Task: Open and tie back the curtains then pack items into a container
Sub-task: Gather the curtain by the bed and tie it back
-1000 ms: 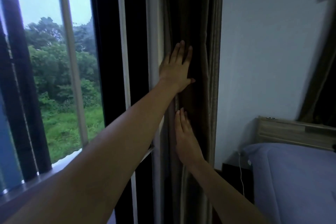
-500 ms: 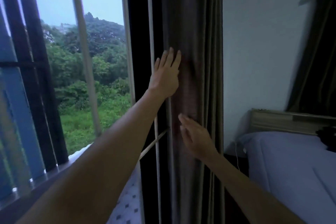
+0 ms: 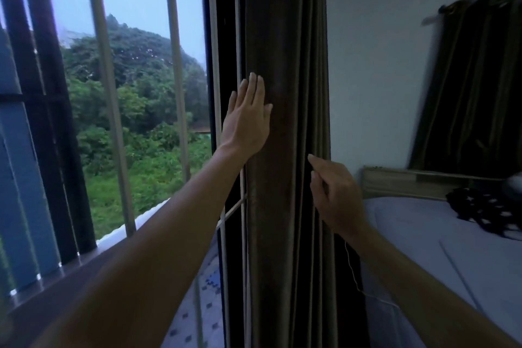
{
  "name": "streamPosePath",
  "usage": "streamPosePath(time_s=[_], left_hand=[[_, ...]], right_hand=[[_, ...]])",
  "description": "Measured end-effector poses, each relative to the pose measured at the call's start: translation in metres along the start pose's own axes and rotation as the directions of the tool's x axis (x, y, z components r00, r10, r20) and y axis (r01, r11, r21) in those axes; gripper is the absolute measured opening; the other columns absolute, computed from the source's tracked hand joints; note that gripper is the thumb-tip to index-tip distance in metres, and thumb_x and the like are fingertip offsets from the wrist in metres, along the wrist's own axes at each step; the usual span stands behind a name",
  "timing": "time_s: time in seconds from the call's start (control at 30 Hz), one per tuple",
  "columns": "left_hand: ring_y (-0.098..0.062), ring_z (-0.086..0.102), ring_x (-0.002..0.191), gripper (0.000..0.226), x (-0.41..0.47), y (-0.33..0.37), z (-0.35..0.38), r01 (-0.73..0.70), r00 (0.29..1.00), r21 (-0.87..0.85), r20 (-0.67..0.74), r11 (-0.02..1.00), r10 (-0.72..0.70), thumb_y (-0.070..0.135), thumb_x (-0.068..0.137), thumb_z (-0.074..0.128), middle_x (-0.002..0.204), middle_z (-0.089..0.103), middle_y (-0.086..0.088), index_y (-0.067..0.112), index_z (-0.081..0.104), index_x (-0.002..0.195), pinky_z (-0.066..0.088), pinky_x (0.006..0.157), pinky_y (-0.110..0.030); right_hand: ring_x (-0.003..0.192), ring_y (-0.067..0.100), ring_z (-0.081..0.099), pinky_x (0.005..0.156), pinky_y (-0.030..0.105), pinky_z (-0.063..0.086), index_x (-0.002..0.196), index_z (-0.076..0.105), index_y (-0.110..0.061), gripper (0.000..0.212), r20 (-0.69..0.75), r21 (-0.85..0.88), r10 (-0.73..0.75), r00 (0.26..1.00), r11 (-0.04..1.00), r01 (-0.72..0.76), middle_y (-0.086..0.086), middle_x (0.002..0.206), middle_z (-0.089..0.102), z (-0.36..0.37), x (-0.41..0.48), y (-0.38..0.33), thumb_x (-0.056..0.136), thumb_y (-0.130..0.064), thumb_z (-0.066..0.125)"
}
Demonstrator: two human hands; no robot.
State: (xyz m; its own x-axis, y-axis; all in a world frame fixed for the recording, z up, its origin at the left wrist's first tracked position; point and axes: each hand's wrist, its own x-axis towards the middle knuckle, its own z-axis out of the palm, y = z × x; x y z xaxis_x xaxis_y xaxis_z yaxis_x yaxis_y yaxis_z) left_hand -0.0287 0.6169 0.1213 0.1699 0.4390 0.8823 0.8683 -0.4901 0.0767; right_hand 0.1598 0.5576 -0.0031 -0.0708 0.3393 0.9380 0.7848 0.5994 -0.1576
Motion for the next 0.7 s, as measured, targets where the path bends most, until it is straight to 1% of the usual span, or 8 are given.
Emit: streamPosePath(time_s=[0.17,0.23,0.27,0.4,0.5,0.57,0.6,0.7], left_hand=[[-0.022,0.003,0.148,0.060,0.009,0.020,0.015,-0.018,1.000,-0.012,0.016,1.000,0.019,0.033,0.102,0.031,0.161,0.007,-0.009,0.008,0.010,0.152,0.005,0.121,-0.038],[-0.022,0.002,0.148,0.061,0.011,0.026,0.029,-0.012,0.999,-0.028,0.037,1.000,0.013,0.034,0.102,0.031,0.161,0.005,-0.009,0.007,0.009,0.152,0.005,0.121,-0.038],[-0.022,0.001,0.148,0.063,0.013,0.028,0.035,-0.003,0.999,-0.031,0.050,1.000,0.004,0.035,0.101,0.031,0.161,0.004,-0.009,0.007,0.007,0.152,0.004,0.122,-0.039],[-0.025,-0.003,0.148,0.076,0.024,0.035,0.072,0.061,0.995,0.013,0.077,0.998,-0.062,0.047,0.098,0.034,0.161,-0.005,-0.010,0.006,-0.001,0.152,0.003,0.121,-0.040],[-0.029,-0.002,0.148,0.092,0.033,0.039,0.098,0.127,0.991,0.042,0.045,0.991,-0.129,0.053,0.091,0.048,0.160,-0.006,-0.015,0.006,-0.004,0.151,0.005,0.121,-0.042],[-0.032,0.001,0.148,0.096,0.037,0.038,0.114,0.164,0.986,0.059,0.032,0.985,-0.167,0.045,0.088,0.057,0.159,-0.004,-0.018,0.004,-0.003,0.151,0.008,0.121,-0.044],[-0.033,0.002,0.147,0.092,0.038,0.037,0.122,0.177,0.984,0.064,0.020,0.982,-0.178,0.037,0.089,0.057,0.159,-0.002,-0.019,0.003,-0.002,0.151,0.009,0.121,-0.045],[-0.032,0.003,0.148,0.072,0.032,0.032,0.141,0.206,0.978,0.017,-0.019,0.978,-0.206,0.012,0.092,0.042,0.159,0.002,-0.020,0.000,0.001,0.150,0.012,0.120,-0.047]], right_hand=[[0.116,0.026,0.058,0.099,0.029,0.042,0.123,0.064,-0.004,0.048,0.101,-0.066,0.125,0.987,0.991,-0.118,0.010,0.126,0.064,0.001,0.008,0.019,0.095,-0.034,0.038],[0.119,0.031,0.055,0.101,0.037,0.045,0.126,0.062,-0.003,0.045,0.133,-0.110,0.168,0.977,0.982,-0.154,0.012,0.130,0.061,0.004,0.008,0.036,0.095,-0.031,0.043],[0.122,0.033,0.053,0.104,0.037,0.042,0.128,0.059,-0.002,0.043,0.144,-0.125,0.181,0.973,0.978,-0.164,0.014,0.132,0.059,0.005,0.010,0.041,0.096,-0.027,0.047],[0.137,0.032,0.037,0.109,0.022,0.016,0.141,0.042,-0.002,0.047,0.210,-0.153,0.164,0.964,0.979,-0.133,0.016,0.146,0.044,0.007,0.022,0.064,0.099,-0.019,0.051],[0.140,0.029,0.031,0.109,0.022,0.013,0.145,0.038,-0.007,0.051,0.225,-0.140,0.129,0.966,0.985,-0.099,0.015,0.150,0.039,0.015,0.035,0.083,0.099,-0.024,0.051],[0.140,0.028,0.030,0.110,0.027,0.017,0.146,0.038,-0.011,0.053,0.233,-0.115,0.121,0.965,0.989,-0.096,0.013,0.151,0.037,0.024,0.045,0.099,0.098,-0.027,0.052],[0.140,0.027,0.030,0.111,0.029,0.020,0.146,0.038,-0.013,0.053,0.236,-0.092,0.123,0.964,0.990,-0.104,0.012,0.151,0.037,0.029,0.051,0.106,0.097,-0.027,0.053],[0.138,0.026,0.033,0.112,0.034,0.026,0.145,0.039,-0.015,0.054,0.240,-0.011,0.127,0.963,0.992,-0.128,0.009,0.150,0.040,0.047,0.069,0.123,0.095,-0.027,0.056]])
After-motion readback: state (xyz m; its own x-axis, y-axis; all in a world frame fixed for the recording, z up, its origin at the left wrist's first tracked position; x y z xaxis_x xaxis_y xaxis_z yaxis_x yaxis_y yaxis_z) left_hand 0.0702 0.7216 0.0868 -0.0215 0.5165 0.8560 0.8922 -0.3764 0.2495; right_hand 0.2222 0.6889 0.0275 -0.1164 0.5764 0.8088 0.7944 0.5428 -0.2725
